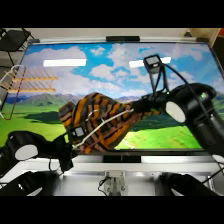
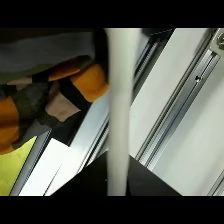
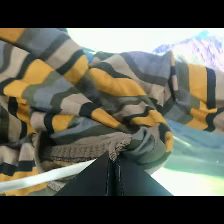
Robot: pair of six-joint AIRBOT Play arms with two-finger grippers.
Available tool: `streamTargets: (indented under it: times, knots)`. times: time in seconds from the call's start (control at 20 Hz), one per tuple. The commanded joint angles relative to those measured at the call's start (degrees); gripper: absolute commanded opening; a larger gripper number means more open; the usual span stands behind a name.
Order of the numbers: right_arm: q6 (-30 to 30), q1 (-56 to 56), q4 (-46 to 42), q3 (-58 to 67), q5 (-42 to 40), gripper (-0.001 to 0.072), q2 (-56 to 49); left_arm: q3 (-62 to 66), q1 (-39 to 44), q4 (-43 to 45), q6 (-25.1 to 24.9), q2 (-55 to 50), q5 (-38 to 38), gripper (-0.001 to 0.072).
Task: Fold the shirts.
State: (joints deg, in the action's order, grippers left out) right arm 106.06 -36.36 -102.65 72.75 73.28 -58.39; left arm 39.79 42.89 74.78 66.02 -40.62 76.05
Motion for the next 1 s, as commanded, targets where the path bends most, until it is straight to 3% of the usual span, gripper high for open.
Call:
streamTargets:
  times: [0.0,0.3,0.7,0.95]
  knots:
    - [-2.5,-2.2,0.7,1.4,-1.1,0.0062,0.0,0.1,6.1,0.1,-2.3,-0.7,-3.8,0.0053]
    - [-3.5,-2.4,-2.6,3.5,5.8,0.0062,0.0,0.1,4.9,7.0,-0.6,3.8,1.5,0.0053]
    - [-10.0,-2.4,-1.5,14.4,11.0,0.0061,0.0,0.1,1.0,0.5,0.8,8.0,1.6,0.0053]
    - [-12.5,-2.4,6.6,18.3,17.8,0.0061,0.0,0.1,1.0,1.1,10.4,6.6,-7.0,0.0053]
